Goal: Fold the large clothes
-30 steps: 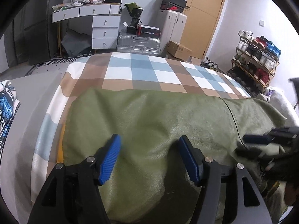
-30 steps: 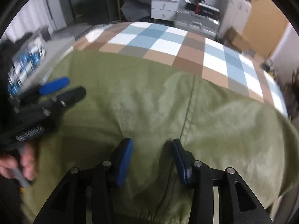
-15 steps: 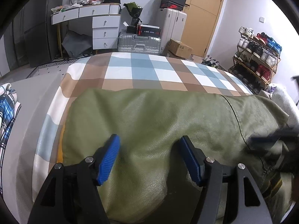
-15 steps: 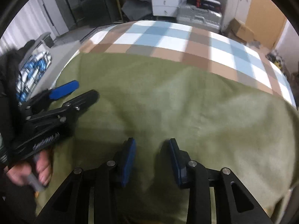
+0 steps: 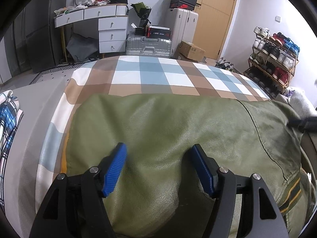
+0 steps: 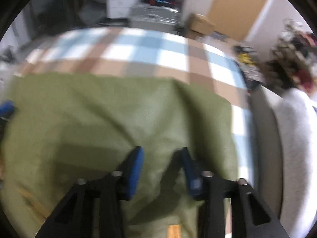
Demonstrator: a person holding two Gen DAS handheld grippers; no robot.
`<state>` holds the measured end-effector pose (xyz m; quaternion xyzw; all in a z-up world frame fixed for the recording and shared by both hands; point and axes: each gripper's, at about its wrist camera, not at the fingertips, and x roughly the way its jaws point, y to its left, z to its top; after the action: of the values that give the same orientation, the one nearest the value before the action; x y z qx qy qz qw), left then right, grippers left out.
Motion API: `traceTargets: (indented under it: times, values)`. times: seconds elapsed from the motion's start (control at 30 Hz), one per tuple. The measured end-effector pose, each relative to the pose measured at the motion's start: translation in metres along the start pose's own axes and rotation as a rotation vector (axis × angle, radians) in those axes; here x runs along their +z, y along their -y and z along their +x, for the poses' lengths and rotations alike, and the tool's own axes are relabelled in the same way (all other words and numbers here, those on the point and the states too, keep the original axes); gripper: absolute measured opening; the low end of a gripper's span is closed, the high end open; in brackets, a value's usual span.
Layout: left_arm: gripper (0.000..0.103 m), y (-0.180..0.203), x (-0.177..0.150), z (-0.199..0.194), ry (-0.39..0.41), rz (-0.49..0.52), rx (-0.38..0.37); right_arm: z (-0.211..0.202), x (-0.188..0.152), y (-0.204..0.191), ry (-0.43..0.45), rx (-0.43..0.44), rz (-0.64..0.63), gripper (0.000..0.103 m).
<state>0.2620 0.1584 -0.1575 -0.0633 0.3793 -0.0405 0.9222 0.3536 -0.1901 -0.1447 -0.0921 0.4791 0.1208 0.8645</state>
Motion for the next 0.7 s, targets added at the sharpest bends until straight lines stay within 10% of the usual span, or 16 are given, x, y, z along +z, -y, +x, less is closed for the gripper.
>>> traceTargets:
  times: [0.13, 0.23, 0.5, 0.7]
  values:
    - [0.063, 0.001, 0.0, 0.0, -0.001, 0.0, 0.001, -0.004, 0.032, 0.001, 0.084, -0.157, -0.048, 0.042]
    - [0.063, 0.001, 0.0, 0.0, -0.002, -0.001, 0.0, 0.053, 0.035, 0.025, -0.101, -0.254, -0.037, 0.045]
    - [0.064, 0.004, -0.001, 0.001, -0.009, 0.017, 0.018, 0.074, 0.014, 0.07, -0.034, -0.004, 0.124, 0.051]
    - [0.064, 0.02, 0.0, -0.014, 0.009, 0.046, 0.087, 0.009, -0.008, 0.067, 0.073, 0.11, 0.151, 0.053]
